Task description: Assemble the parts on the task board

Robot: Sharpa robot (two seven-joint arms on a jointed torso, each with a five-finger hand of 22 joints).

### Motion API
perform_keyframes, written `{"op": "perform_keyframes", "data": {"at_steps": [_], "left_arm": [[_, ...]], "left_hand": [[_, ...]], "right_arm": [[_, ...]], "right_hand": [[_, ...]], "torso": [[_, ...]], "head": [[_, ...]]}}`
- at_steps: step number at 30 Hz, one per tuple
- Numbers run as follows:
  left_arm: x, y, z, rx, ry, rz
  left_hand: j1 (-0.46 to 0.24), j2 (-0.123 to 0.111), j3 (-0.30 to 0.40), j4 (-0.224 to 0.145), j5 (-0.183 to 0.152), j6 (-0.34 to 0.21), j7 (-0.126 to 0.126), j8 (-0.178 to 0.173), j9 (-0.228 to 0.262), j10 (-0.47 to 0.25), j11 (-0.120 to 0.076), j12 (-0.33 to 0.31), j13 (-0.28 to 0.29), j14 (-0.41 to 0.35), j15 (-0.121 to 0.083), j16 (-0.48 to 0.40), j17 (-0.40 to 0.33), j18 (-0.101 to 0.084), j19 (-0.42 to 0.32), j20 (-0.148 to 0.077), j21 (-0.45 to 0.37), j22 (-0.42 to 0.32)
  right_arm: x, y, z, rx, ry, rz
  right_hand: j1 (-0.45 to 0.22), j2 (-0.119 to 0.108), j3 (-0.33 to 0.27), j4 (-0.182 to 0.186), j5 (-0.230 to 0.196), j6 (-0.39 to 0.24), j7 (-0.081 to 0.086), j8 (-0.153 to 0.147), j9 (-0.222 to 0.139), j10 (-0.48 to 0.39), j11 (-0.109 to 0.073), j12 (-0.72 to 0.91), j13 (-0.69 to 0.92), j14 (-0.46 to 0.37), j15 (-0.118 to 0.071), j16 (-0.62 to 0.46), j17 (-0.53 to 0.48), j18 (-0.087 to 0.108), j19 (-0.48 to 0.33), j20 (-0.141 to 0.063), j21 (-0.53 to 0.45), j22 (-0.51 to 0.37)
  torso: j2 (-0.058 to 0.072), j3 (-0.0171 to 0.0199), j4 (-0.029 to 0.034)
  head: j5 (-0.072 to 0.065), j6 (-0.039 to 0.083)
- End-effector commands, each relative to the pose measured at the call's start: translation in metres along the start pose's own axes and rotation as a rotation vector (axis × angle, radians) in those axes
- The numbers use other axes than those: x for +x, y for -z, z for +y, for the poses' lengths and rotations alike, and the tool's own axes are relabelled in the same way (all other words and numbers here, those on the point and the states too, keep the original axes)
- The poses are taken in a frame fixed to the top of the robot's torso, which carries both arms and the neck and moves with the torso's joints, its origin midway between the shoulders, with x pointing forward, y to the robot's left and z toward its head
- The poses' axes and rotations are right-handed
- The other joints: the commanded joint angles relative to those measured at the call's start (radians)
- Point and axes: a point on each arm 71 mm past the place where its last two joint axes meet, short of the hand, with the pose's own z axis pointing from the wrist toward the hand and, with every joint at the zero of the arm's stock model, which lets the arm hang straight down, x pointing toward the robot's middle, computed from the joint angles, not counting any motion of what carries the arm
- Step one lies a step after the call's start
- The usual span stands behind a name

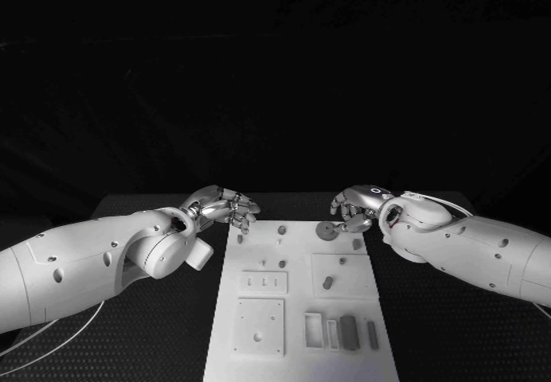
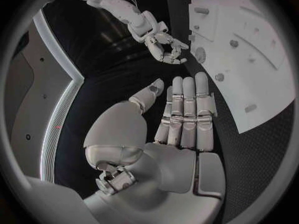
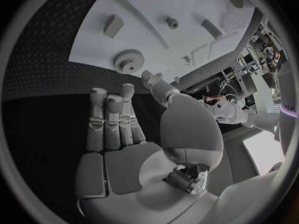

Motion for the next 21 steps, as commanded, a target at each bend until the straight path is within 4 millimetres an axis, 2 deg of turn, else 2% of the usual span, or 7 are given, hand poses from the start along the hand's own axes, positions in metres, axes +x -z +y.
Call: {"op": "perform_keyframes", "data": {"at_steps": [1,3,4,6,12,16,21], "left_arm": [[0.001,-0.001,-0.002,0.013,-0.003,0.007],[0.001,-0.001,-0.002,0.013,-0.003,0.007],[0.001,-0.001,-0.002,0.013,-0.003,0.008],[0.003,-0.001,-0.002,0.012,-0.002,0.013],[0.005,-0.001,-0.002,0.014,-0.001,0.02],[0.005,-0.001,-0.002,0.011,-0.001,0.02],[0.004,0.0,-0.002,0.007,-0.002,0.016]], "left_hand": [[0.001,-0.007,0.003,0.001,0.0,-0.009,0.0,-0.004,0.001,-0.007,0.002,-0.007,0.001,-0.004,-0.001,-0.007,0.002,0.016,-0.002,0.001,-0.006,0.001],[0.001,-0.007,0.003,0.001,0.0,-0.009,0.0,-0.005,0.001,-0.007,0.002,-0.007,0.002,-0.004,-0.001,-0.007,0.002,0.016,-0.002,0.001,-0.006,0.002],[0.001,-0.007,0.003,0.001,0.0,-0.009,0.0,-0.005,0.001,-0.007,0.002,-0.007,0.002,-0.004,-0.001,-0.007,0.002,0.016,-0.002,0.001,-0.006,0.002],[0.0,-0.007,0.003,0.001,0.0,-0.01,0.0,-0.005,0.002,-0.007,0.002,-0.007,0.002,-0.004,-0.001,-0.007,0.002,0.016,-0.002,0.001,-0.006,0.002],[0.0,-0.006,0.003,0.002,0.0,-0.01,0.001,-0.005,0.002,-0.007,0.002,-0.007,0.003,-0.004,-0.001,-0.007,0.002,0.016,-0.002,0.001,-0.006,0.002],[0.0,-0.006,0.003,0.002,0.0,-0.01,0.001,-0.005,0.002,-0.007,0.002,-0.007,0.003,-0.004,-0.001,-0.008,0.003,0.016,-0.002,0.001,-0.006,0.002],[-0.001,-0.005,0.003,0.003,0.0,-0.011,0.001,-0.006,0.003,-0.008,0.002,-0.008,0.004,-0.003,-0.001,-0.008,0.004,0.016,-0.001,0.001,-0.006,0.003]], "right_arm": [[0.002,-0.002,0.002,-0.015,0.045,0.005],[0.003,-0.004,0.001,-0.006,0.048,0.008],[0.003,-0.005,0.0,-0.002,0.047,0.013],[0.007,-0.008,-0.001,0.002,0.049,0.028],[0.02,-0.01,0.004,-0.007,0.043,0.05],[0.023,-0.012,0.006,-0.01,0.041,0.052],[0.029,-0.013,0.003,-0.002,0.036,0.062]], "right_hand": [[-0.004,-0.009,0.0,0.009,-0.003,-0.018,0.004,-0.012,-0.007,-0.035,0.004,0.08,0.087,-0.018,0.007,0.054,0.033,0.013,-0.014,-0.003,0.01,0.023],[-0.003,-0.015,-0.006,0.012,-0.003,-0.025,0.008,-0.019,-0.009,-0.069,0.01,0.233,0.212,-0.034,0.004,0.138,0.079,0.013,-0.009,-0.008,0.04,0.024],[-0.002,-0.022,-0.008,0.012,-0.004,-0.03,0.003,-0.022,-0.01,-0.085,0.006,0.293,0.253,-0.039,0.012,0.176,0.097,0.013,-0.007,-0.011,0.056,0.025],[-0.003,-0.018,-0.001,0.022,-0.003,-0.049,0.005,-0.031,-0.016,-0.106,0.008,0.368,0.269,-0.052,0.011,0.22,0.109,0.013,-0.008,-0.019,0.083,0.024],[-0.004,-0.014,0.004,0.027,-0.004,-0.048,0.008,-0.029,-0.017,-0.122,0.009,0.407,0.261,-0.061,0.012,0.239,0.104,0.013,-0.016,-0.021,0.099,0.023],[-0.004,-0.011,0.005,0.027,-0.004,-0.048,0.008,-0.029,-0.017,-0.124,0.01,0.413,0.259,-0.062,0.013,0.242,0.102,0.013,-0.017,-0.021,0.101,0.022],[-0.005,-0.004,0.006,0.029,-0.004,-0.044,0.008,-0.026,-0.016,-0.127,0.009,0.42,0.256,-0.064,0.013,0.247,0.099,0.013,-0.019,-0.021,0.105,0.022]], "torso": [[0.0,0.0016,0.0006],[-0.001,0.001,0.0004],[-0.001,0.0005,0.0],[0.0,-0.0007,0.001],[0.001,-0.0019,0.0033],[0.0,-0.0008,0.0019],[-0.001,-0.0024,0.0014]], "head": [[-0.002,-0.002],[-0.003,-0.003],[-0.002,-0.004],[-0.003,-0.005],[-0.001,-0.01],[0.004,-0.014],[0.004,-0.017]]}}
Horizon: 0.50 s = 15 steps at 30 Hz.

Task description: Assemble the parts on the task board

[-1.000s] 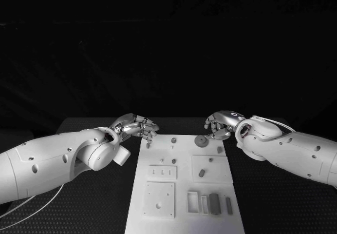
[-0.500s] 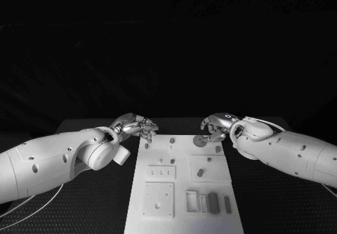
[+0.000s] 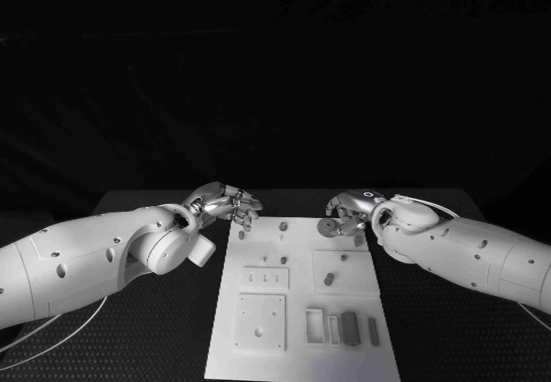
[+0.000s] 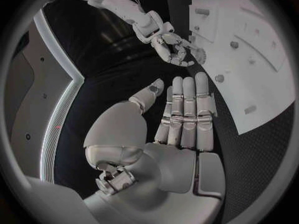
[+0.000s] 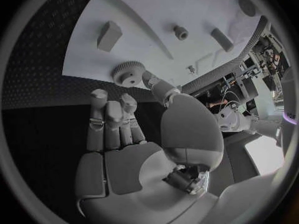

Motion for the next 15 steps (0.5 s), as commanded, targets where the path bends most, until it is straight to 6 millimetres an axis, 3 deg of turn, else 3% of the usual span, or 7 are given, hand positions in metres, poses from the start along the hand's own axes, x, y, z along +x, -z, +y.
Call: {"op": "perform_keyframes", "data": {"at_steps": [1,6,15], "left_arm": [[0.0016,0.0001,-0.0016,0.008,-0.002,0.009],[0.0027,-0.0005,-0.0017,0.005,-0.002,0.011],[0.0033,-0.0002,-0.0019,0.004,-0.002,0.013]], "left_hand": [[-0.001,-0.005,0.003,0.003,0.0,-0.007,-0.003,-0.006,0.001,-0.008,0.002,-0.004,0.001,-0.003,-0.001,-0.004,0.001,0.019,-0.001,0.001,-0.006,0.001],[-0.001,-0.005,0.004,0.003,0.0,-0.007,-0.003,-0.007,0.001,-0.008,0.002,-0.004,0.002,-0.003,-0.001,-0.005,0.001,0.019,-0.001,0.001,-0.007,0.001],[-0.001,-0.004,0.004,0.003,0.0,-0.007,-0.002,-0.007,0.002,-0.008,0.002,-0.005,0.003,-0.003,-0.001,-0.005,0.002,0.019,-0.001,0.001,-0.007,0.002]], "right_arm": [[0.0042,-0.0006,-0.0002,-0.014,0.005,0.016],[0.0054,-0.002,-0.0003,-0.015,0.0,0.021],[0.0089,-0.0046,0.0011,-0.017,-0.006,0.045]], "right_hand": [[-0.003,0.01,-0.001,0.008,-0.004,0.006,0.007,0.004,-0.001,-0.038,0.025,0.005,0.009,-0.005,0.0,0.007,-0.002,0.013,-0.003,-0.002,0.005,0.023],[-0.001,0.022,0.001,0.008,-0.004,0.012,0.006,0.007,0.0,-0.042,0.025,0.012,0.004,-0.007,0.0,0.011,-0.006,0.013,-0.006,-0.002,0.009,0.022],[0.003,0.083,-0.003,-0.014,-0.004,0.029,0.007,0.017,0.002,-0.05,0.026,0.032,-0.015,-0.012,0.001,0.024,-0.018,0.013,-0.012,-0.002,0.019,0.021]], "torso": [[-0.001,-0.0007,-0.0008],[-0.001,0.0001,-0.0013],[-0.001,0.0012,-0.0017]], "head": [[0.0,-0.003],[0.002,-0.005],[0.001,-0.007]]}}
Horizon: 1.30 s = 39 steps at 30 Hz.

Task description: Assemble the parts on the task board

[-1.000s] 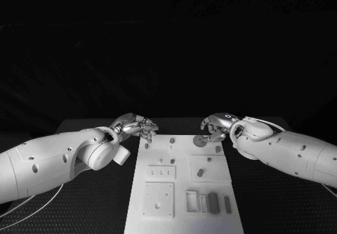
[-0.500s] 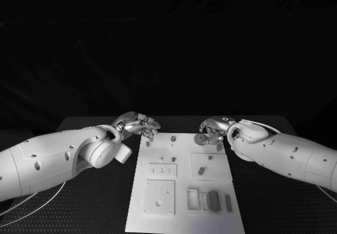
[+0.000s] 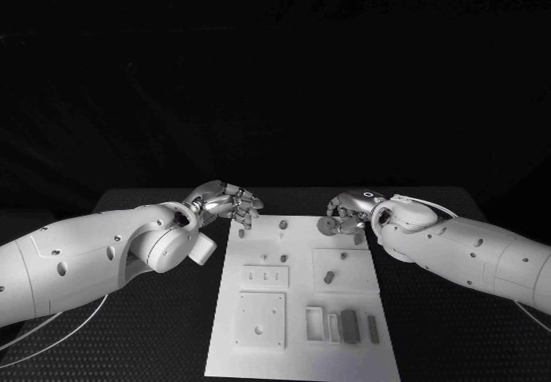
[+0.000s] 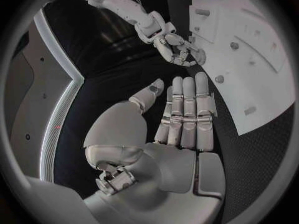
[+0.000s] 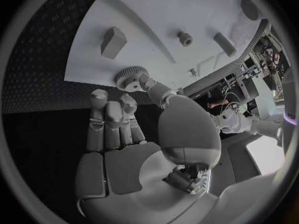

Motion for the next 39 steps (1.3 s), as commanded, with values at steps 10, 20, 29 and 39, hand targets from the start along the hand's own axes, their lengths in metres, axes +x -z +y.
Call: {"op": "perform_keyframes", "data": {"at_steps": [10,20,29,39], "left_arm": [[0.004,0.0,-0.002,0.006,0.0,0.016],[0.004,0.001,-0.002,0.004,0.001,0.019],[0.006,0.001,-0.003,0.003,0.002,0.025],[0.007,0.002,-0.003,0.0,0.003,0.029]], "left_hand": [[-0.001,-0.004,0.004,0.004,-0.001,-0.008,-0.002,-0.004,0.002,-0.008,0.002,-0.005,0.002,-0.003,-0.001,-0.006,0.002,0.01,-0.001,0.0,-0.007,0.001],[-0.002,-0.005,0.004,0.004,-0.001,-0.008,-0.002,-0.004,0.003,-0.009,0.002,-0.006,0.004,-0.003,-0.001,-0.007,0.003,0.01,-0.001,0.001,-0.008,0.002],[-0.003,-0.006,0.003,0.005,0.0,-0.009,-0.001,-0.006,0.003,-0.01,0.003,-0.007,0.005,-0.003,-0.001,-0.008,0.004,0.01,-0.002,0.001,-0.009,0.003],[-0.003,-0.007,0.004,0.005,0.0,-0.01,-0.001,-0.007,0.004,-0.01,0.003,-0.007,0.007,-0.003,-0.001,-0.009,0.005,0.01,-0.002,0.001,-0.009,0.003]], "right_arm": [[0.008,-0.003,0.003,-0.016,-0.013,0.048],[0.011,-0.003,0.0,0.002,-0.004,0.068],[0.016,-0.004,0.002,-0.003,-0.002,0.117],[0.023,-0.003,-0.001,0.009,0.004,0.185]], "right_hand": [[-0.013,0.093,-0.005,-0.029,-0.003,0.023,0.015,0.002,-0.006,-0.054,0.029,0.024,-0.025,-0.013,0.003,0.016,-0.017,0.015,-0.015,0.005,0.013,0.02],[-0.018,0.093,-0.006,-0.033,-0.003,0.025,0.016,0.003,-0.008,-0.056,0.029,0.028,-0.031,-0.014,0.004,0.019,-0.02,0.015,-0.016,0.006,0.015,0.02],[-0.025,0.089,-0.007,-0.034,-0.003,0.027,0.019,0.002,-0.01,-0.058,0.032,0.032,-0.037,-0.016,0.007,0.021,-0.024,0.015,-0.016,0.007,0.016,0.019],[-0.031,0.107,-0.003,-0.034,-0.003,0.041,0.022,0.008,-0.011,-0.062,0.035,0.039,-0.047,-0.019,0.009,0.025,-0.031,0.015,-0.02,0.008,0.017,0.019]], "torso": [[0.001,0.0009,0.0006],[0.001,0.0014,-0.0005],[0.0,0.0018,0.0016],[0.0,0.0022,0.0004]], "head": [[0.006,-0.004],[0.007,-0.011],[0.005,-0.017],[0.006,-0.025]]}}
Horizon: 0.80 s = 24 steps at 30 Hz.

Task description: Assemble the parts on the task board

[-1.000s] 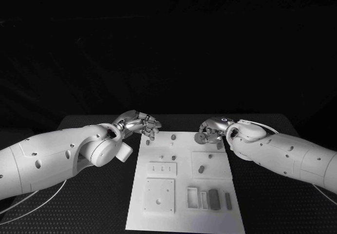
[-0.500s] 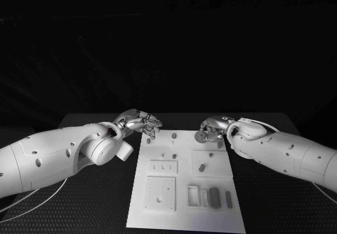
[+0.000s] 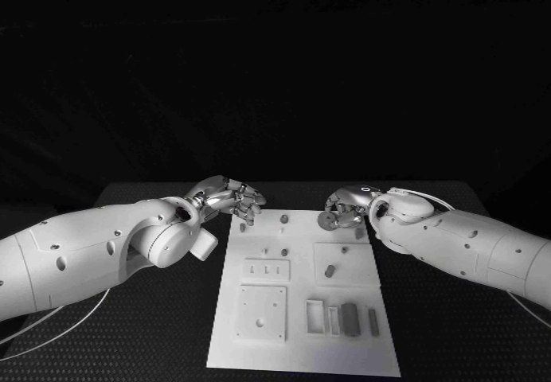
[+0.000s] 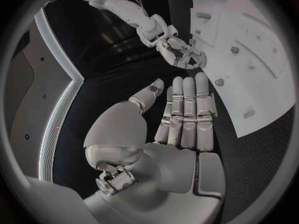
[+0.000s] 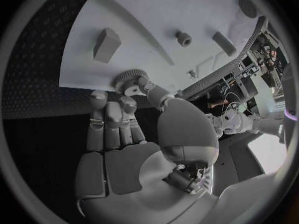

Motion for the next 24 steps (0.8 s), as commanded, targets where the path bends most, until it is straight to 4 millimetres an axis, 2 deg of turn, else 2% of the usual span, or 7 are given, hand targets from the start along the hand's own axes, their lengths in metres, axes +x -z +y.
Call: {"op": "perform_keyframes", "data": {"at_steps": [1,6,15,22,24], "left_arm": [[0.0019,0.0,-0.0017,0.006,-0.001,0.014],[0.0025,-0.0003,-0.0019,0.006,0.0,0.016],[0.0039,-0.0005,-0.0021,0.004,0.0,0.022],[0.0039,0.0,-0.0022,0.004,0.0,0.021],[0.004,0.0001,-0.0023,0.004,0.0,0.021]], "left_hand": [[-0.003,-0.007,0.004,0.005,0.0,-0.007,0.003,-0.007,0.002,-0.007,-0.001,-0.004,0.001,-0.003,-0.001,-0.003,0.001,0.017,-0.002,0.001,-0.005,0.001],[-0.004,-0.007,0.004,0.005,0.0,-0.007,0.003,-0.007,0.002,-0.007,0.0,-0.004,0.002,-0.003,0.0,-0.003,0.002,0.017,-0.002,0.001,-0.006,0.001],[-0.005,-0.008,0.004,0.006,0.0,-0.008,0.003,-0.008,0.003,-0.008,0.0,-0.005,0.003,-0.003,0.0,-0.004,0.002,0.017,-0.002,0.001,-0.006,0.002],[-0.005,-0.008,0.004,0.007,0.0,-0.008,0.003,-0.008,0.003,-0.008,0.0,-0.005,0.004,-0.004,0.0,-0.005,0.003,0.017,-0.003,0.001,-0.007,0.002],[-0.005,-0.008,0.004,0.007,0.0,-0.008,0.003,-0.008,0.004,-0.008,0.0,-0.005,0.005,-0.004,0.0,-0.005,0.003,0.017,-0.003,0.001,-0.007,0.002]], "right_arm": [[0.02,0.0026,-0.0031,0.013,0.011,0.136],[0.0238,0.0028,-0.0043,0.015,0.002,0.181],[0.028,0.0031,-0.0051,0.021,0.002,0.234],[0.0225,0.002,-0.004,0.021,0.024,0.152],[0.0192,0.0016,-0.0019,0.018,0.046,0.104]], "right_hand": [[0.0,0.008,0.004,-0.002,-0.002,0.035,0.028,0.004,0.001,-0.04,0.031,0.004,-0.002,-0.008,-0.002,0.003,-0.001,0.015,-0.005,0.0,0.005,0.019],[-0.004,0.016,0.005,-0.001,-0.002,0.041,0.029,0.006,0.001,-0.042,0.032,0.006,-0.006,-0.01,0.0,0.004,-0.004,0.015,-0.007,0.001,0.005,0.019],[-0.013,0.045,0.008,-0.001,-0.002,0.063,0.025,0.015,0.002,-0.048,0.028,0.014,-0.018,-0.016,-0.003,0.009,-0.012,0.015,-0.013,0.004,0.005,0.019],[-0.012,0.083,0.015,-0.021,-0.002,0.104,0.011,0.035,0.01,-0.049,0.015,0.023,-0.033,-0.017,-0.014,0.016,-0.021,0.015,-0.015,0.004,0.011,0.02],[-0.022,0.084,0.012,-0.021,-0.002,0.124,0.003,0.045,0.016,-0.045,0.007,0.027,-0.04,-0.015,-0.02,0.018,-0.026,0.015,-0.012,0.004,0.013,0.019]], "torso": [[0.0,0.0003,-0.0012],[-0.001,0.0003,-0.0021],[-0.001,0.0005,-0.0014],[-0.001,0.0015,-0.0044],[-0.001,0.0016,-0.0047]], "head": [[0.002,-0.003],[0.004,-0.006],[0.004,-0.01],[0.006,-0.01],[0.006,-0.01]]}}
